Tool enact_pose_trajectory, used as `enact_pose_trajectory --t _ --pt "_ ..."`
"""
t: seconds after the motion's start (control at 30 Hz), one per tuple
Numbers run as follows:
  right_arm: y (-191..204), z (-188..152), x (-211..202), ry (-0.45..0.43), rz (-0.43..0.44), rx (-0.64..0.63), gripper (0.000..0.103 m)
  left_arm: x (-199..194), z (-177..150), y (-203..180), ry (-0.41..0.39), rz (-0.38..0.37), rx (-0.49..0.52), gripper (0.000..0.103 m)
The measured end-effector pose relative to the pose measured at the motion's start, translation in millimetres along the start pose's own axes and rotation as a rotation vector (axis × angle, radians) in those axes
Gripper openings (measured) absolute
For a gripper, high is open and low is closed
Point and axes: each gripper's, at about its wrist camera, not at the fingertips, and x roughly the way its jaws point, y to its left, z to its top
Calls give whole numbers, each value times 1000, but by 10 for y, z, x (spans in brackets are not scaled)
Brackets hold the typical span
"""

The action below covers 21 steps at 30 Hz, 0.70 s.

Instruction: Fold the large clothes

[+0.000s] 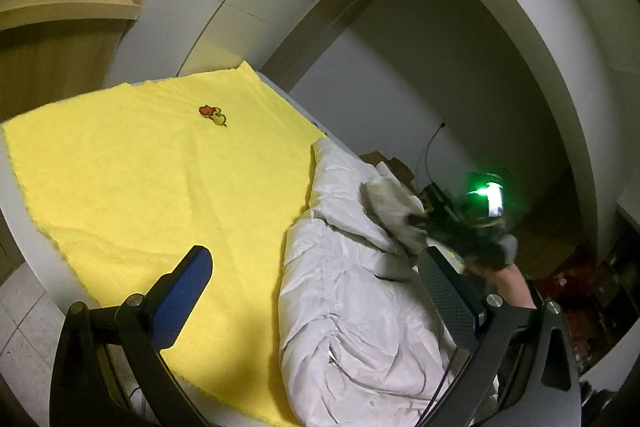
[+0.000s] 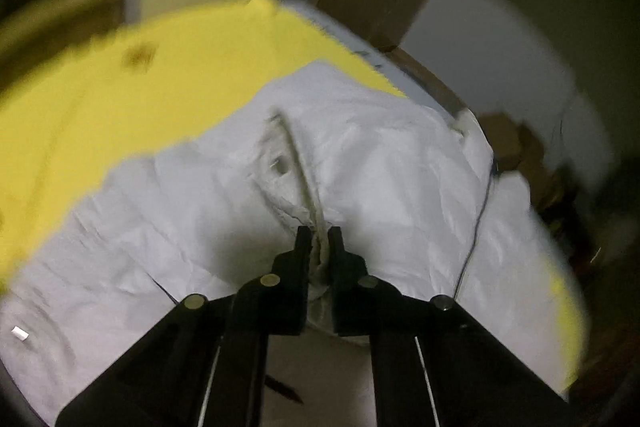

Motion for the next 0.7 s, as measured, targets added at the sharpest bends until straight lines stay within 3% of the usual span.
enact_pose_trajectory --t 0.17,0.37,0.53,0.57,0.63,0.7 --pt "-1099 -389 -310 -98 125 468 8 17 9 2 -7 -9 -20 103" --pt "-1969 -1244 -129 -81 180 912 8 157 -40 -116 32 -31 -24 103" --pt "-2211 -1698 -41 -54 121 1049 10 246 -69 -340 55 -34 18 103" --pt "-2217 -1733 6 -19 108 1050 14 266 -67 -374 60 -34 24 103" --pt "-2246 -1819 67 43 11 1058 65 324 -57 -476 76 -32 41 103" --pt "-2341 -1910 3 -34 -8 1087 75 374 -50 -612 88 -35 64 103"
